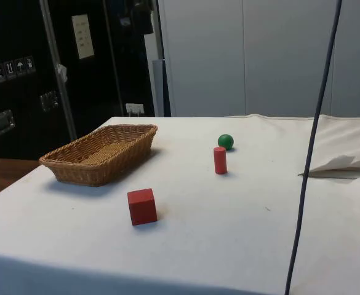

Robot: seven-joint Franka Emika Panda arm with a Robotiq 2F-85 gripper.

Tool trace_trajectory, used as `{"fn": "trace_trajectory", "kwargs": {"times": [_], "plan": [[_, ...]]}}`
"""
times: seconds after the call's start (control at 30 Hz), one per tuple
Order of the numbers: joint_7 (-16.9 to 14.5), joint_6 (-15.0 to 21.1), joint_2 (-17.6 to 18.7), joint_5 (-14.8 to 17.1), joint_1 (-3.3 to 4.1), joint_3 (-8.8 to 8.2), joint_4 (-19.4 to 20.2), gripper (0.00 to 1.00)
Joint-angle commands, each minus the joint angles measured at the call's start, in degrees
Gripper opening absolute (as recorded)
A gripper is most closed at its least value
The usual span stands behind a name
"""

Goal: Pick up the object to the left of the cylinder and place it into the basket.

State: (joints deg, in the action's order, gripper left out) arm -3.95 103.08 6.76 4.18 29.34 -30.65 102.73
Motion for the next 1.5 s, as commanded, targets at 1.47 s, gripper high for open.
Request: {"fn": "trace_trajectory", "kwargs": {"times": [1.47], "plan": [[6.7,23.03,-0.69,-0.11,1.89,7.73,16.73,1.0]]}}
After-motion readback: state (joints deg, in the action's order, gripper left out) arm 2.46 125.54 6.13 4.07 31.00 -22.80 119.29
